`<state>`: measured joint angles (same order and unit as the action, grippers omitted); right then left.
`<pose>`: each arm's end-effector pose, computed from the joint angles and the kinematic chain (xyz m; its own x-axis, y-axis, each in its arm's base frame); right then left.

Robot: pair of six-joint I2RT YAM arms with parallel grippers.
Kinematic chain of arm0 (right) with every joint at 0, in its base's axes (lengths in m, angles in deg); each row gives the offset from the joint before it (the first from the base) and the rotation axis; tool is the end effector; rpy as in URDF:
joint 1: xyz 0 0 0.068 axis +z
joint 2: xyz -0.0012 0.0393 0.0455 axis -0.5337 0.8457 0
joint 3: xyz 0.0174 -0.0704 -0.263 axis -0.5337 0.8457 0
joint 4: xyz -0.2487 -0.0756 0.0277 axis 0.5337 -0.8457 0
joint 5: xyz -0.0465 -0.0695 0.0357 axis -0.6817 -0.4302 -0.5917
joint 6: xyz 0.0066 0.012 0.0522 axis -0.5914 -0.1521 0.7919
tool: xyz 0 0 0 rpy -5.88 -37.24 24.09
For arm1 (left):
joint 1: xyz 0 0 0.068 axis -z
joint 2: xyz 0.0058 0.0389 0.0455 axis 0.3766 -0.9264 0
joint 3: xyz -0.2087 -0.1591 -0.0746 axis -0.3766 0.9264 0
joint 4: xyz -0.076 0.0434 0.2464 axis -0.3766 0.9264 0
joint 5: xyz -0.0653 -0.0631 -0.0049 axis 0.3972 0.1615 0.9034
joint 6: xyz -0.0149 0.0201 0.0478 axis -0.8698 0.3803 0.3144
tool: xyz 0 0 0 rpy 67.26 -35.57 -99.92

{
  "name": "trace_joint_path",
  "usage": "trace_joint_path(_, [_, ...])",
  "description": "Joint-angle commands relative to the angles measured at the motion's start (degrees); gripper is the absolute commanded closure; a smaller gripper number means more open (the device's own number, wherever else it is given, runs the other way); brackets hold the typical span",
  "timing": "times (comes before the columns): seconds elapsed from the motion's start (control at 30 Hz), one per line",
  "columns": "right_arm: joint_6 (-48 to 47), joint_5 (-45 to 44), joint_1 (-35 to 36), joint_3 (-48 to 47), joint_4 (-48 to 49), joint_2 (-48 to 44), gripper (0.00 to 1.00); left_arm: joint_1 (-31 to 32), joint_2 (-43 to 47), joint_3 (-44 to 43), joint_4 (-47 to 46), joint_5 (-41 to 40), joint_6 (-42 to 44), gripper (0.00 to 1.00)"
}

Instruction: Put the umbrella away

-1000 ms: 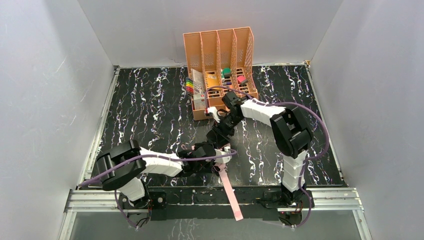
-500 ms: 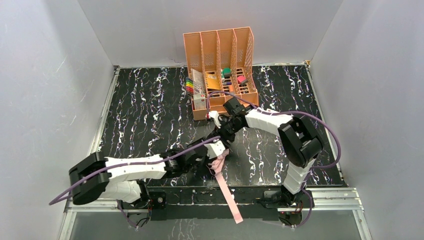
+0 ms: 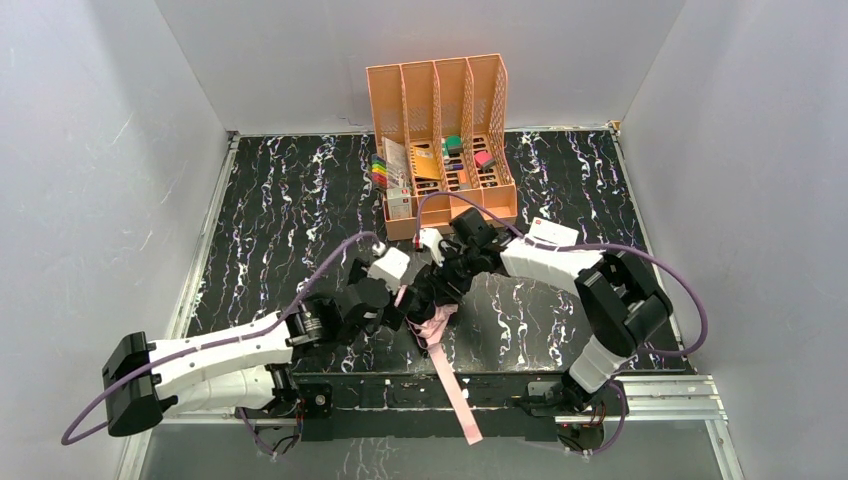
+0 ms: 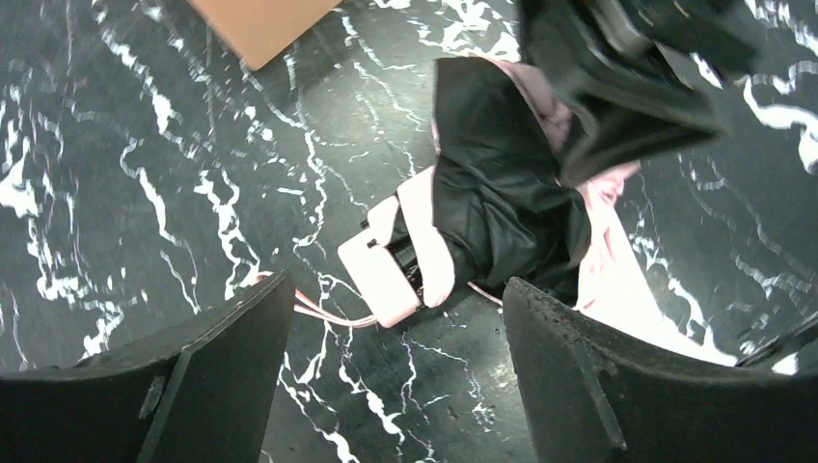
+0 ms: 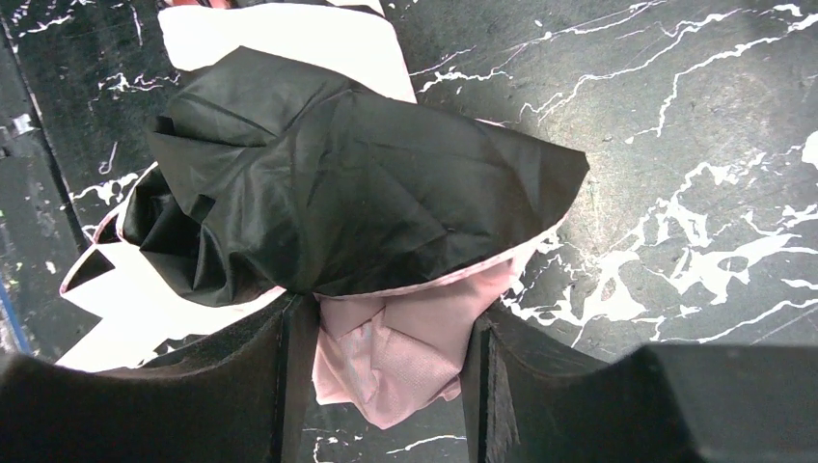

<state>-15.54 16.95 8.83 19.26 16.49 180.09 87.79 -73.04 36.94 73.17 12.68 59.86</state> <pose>0.2369 0.2283 0.1791 -0.2905 -0.6961 -0.6565 -0.9549 0.2552 0.1520 0.1057 -0.1903 0.2505 -0.3013 0.2936 -0.9072 0.5614 0.8237 0.0801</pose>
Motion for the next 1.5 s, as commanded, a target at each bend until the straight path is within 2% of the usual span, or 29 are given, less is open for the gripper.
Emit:
trace_joint_path(0.0, [-0.3, -14.0, 1.8, 4.7, 5.2, -2.0, 0.53, -2.8, 2.2, -3.8, 8.2, -6.0, -15.0, 0.18])
trace_joint_path(0.07, [0.4, -15.7, 2.8, 6.4, 6.8, -3.6, 0.53, -6.7, 3.0, -4.3, 6.6, -1.0, -15.9, 0.15])
trace_joint_path(0.23, [1.1, -21.2, 5.5, 11.3, 10.8, -8.3, 0.54, -23.0, 2.4, -4.5, 1.7, 19.7, -16.0, 0.03])
trace_joint_path(0.33, [0.9, -25.3, 8.0, 14.4, 13.8, -10.9, 0.55, -27.7, -0.9, -5.5, -0.1, 29.4, -12.0, 0.02])
trace_joint_path(0.4, [0.5, -28.3, 10.2, 16.3, 15.5, -12.4, 0.56, -28.5, -4.8, -6.7, -0.2, 36.1, -8.7, 0.02])
trace_joint_path(0.57, [-0.5, -33.8, 13.8, 20.1, 19.2, -15.1, 0.56, -29.1, -10.5, -7.8, -2.5, 43.6, -2.1, 0.02])
trace_joint_path(0.8, [-2.7, -36.7, 16.7, 21.7, 20.3, -15.6, 0.56, -29.5, -16.5, -8.7, -4.1, 50.9, 6.5, 0.02])
trace_joint_path(0.87, [-3.1, -36.8, 16.9, 22.0, 20.5, -15.4, 0.5, -29.6, -17.1, -8.1, -4.1, 53.2, 9.6, 0.02])
trace_joint_path(0.97, [-4.4, -38.0, 18.0, 24.4, 24.4, -16.4, 0.49, -29.7, -16.2, -4.5, -8.9, 55.4, 16.4, 0.02])
trace_joint_path(1.0, [-6.0, -38.2, 18.4, 26.3, 26.7, -17.9, 0.49, -29.8, -17.6, -5.2, -8.0, 56.2, 19.4, 0.02])
trace_joint_path(1.1, [-10.1, -38.2, 19.1, 29.8, 31.4, -19.6, 0.51, -29.9, -28.0, -10.6, -1.9, 65.6, 25.2, 0.03])
trace_joint_path(1.23, [-10.6, -38.4, 19.4, 29.5, 31.3, -19.3, 0.52, -29.9, -34.9, -13.2, 0.1, 70.2, 28.4, 0.03])
trace_joint_path(1.37, [-10.1, -38.6, 19.6, 29.7, 32.1, -19.6, 0.52, -29.9, -37.8, -14.0, 1.5, 71.0, 29.8, 0.1])
trace_joint_path(1.47, [-9.4, -38.6, 19.6, 29.5, 32.4, -19.5, 0.52, -29.9, -38.6, -13.7, 1.4, 70.8, 29.7, 0.22])
